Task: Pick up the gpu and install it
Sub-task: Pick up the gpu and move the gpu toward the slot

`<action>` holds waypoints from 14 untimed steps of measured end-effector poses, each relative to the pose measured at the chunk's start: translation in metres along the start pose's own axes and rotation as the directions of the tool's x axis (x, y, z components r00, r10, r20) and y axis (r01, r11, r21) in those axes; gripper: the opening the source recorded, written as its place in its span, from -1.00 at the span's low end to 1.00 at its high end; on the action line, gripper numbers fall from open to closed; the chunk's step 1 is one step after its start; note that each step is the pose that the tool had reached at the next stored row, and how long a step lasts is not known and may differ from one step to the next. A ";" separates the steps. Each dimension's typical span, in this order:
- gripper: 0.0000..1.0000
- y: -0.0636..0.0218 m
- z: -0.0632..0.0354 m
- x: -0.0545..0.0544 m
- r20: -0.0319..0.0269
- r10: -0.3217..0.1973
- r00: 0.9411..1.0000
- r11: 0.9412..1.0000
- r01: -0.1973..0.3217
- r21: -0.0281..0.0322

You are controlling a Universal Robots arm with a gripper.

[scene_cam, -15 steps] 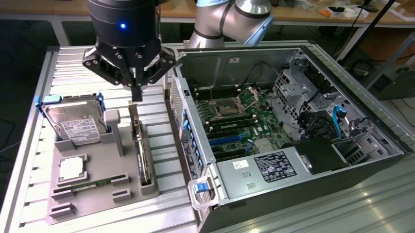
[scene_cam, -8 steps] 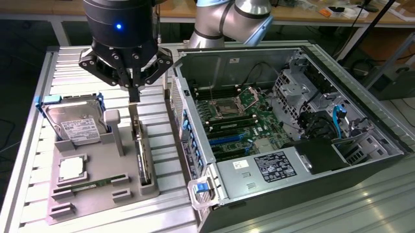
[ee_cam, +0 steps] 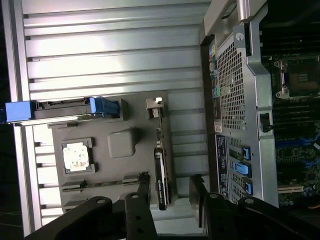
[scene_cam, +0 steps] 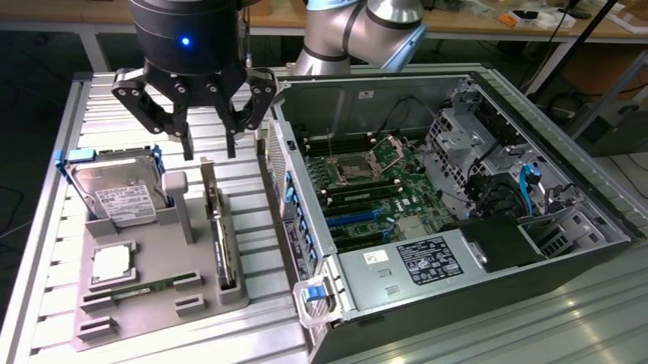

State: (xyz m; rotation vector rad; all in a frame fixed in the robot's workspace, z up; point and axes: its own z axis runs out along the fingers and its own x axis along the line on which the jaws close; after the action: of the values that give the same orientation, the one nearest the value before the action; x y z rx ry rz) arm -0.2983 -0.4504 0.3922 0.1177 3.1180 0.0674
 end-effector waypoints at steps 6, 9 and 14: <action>0.08 0.0000 0.0000 0.000 0.000 0.000 1.000 1.000 0.000 0.000; 0.08 0.0000 0.0000 0.000 0.000 0.000 1.000 1.000 0.000 0.000; 0.08 -0.0013 0.0037 0.000 0.000 0.000 1.000 1.000 0.000 0.000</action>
State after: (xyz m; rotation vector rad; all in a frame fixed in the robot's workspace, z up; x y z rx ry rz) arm -0.2983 -0.4516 0.3884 0.1176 3.1179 0.0675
